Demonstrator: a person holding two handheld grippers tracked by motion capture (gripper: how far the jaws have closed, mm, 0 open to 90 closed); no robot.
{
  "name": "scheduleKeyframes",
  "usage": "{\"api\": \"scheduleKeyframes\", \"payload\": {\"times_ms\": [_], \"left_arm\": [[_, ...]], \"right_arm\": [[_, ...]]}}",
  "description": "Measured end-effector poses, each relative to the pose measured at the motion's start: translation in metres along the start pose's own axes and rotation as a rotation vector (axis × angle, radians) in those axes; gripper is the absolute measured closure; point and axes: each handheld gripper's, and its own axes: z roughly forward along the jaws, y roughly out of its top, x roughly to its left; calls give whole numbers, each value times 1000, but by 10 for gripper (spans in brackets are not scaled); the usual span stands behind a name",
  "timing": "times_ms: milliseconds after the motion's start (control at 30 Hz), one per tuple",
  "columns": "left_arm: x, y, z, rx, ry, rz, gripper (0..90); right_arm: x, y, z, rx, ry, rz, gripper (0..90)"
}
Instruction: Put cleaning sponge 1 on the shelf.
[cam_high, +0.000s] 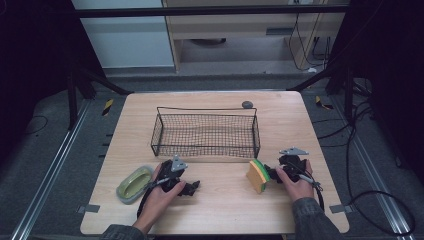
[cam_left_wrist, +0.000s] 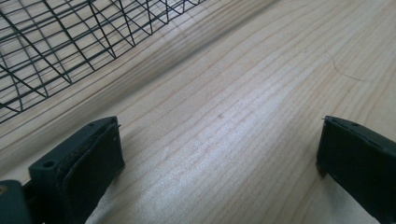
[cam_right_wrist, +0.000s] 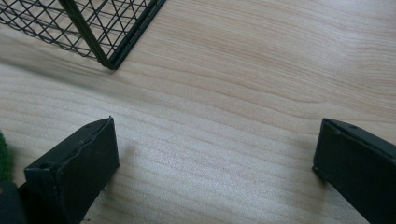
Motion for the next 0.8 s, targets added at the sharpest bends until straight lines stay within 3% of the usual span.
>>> {"api": "scheduleKeyframes", "payload": {"times_ms": [167,200,267,433,500,633,800], "left_arm": [[2,1,-5,-24,-18,-22,43],[2,3,-8,-22,-13,-8,39],[2,5,-13,-54,3,-18,41],[5,12,-30,-74,29,-14,57],[5,17,-38,-61,47,32,66],[11,27,-56,-15,66,38,80],[35,36,-89,22,114,31,79]], "right_arm": [[1,0,0,0,-4,6,4],[1,0,0,-1,-4,6,4],[1,0,0,0,1,-2,6],[0,0,0,-1,7,-5,7],[0,-1,-1,1,13,-11,8],[-1,-1,-1,-1,23,-19,7],[-3,-2,-2,0,29,-32,7]]}}
